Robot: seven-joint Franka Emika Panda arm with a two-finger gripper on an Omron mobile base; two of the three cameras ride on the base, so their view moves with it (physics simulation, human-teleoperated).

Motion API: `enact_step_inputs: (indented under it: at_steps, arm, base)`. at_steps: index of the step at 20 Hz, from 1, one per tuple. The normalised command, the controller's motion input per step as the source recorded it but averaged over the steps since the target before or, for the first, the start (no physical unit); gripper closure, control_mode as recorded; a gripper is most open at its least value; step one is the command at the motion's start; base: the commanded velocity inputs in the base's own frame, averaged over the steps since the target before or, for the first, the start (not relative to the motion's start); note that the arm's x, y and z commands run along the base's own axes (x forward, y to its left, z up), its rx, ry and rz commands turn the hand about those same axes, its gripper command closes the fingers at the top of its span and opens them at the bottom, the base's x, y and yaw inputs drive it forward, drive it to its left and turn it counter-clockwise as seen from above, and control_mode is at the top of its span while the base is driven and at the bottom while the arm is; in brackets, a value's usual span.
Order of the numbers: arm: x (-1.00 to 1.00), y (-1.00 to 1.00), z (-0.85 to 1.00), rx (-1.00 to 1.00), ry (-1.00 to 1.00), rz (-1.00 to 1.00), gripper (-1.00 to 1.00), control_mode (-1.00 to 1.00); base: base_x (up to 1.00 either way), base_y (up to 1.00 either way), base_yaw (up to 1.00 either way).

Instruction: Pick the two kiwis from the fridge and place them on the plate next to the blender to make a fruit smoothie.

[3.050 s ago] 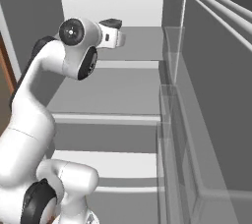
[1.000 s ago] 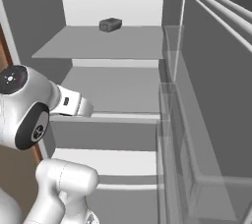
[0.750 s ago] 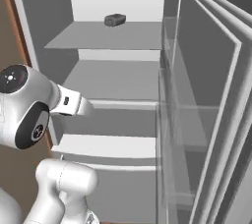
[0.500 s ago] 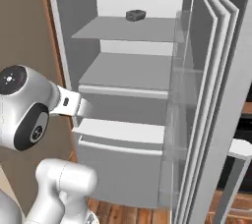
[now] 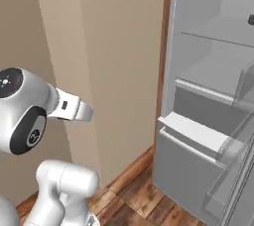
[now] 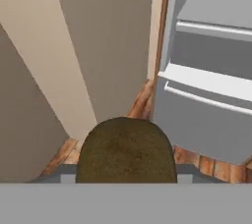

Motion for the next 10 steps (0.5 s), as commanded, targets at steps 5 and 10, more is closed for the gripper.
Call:
enact_step_inputs:
  at_steps: [5, 10]
  arm:
    - [0.0, 0.0, 0.0, 0.0, 0.0, 0.0, 1.0, 1.0]
    - [0.0, 0.0, 0.0, 0.0, 0.0, 0.0, 1.0, 1.0]
  base:
    - [-0.79, 0.0, 0.92]
    - [-0.55, 0.0, 0.98]
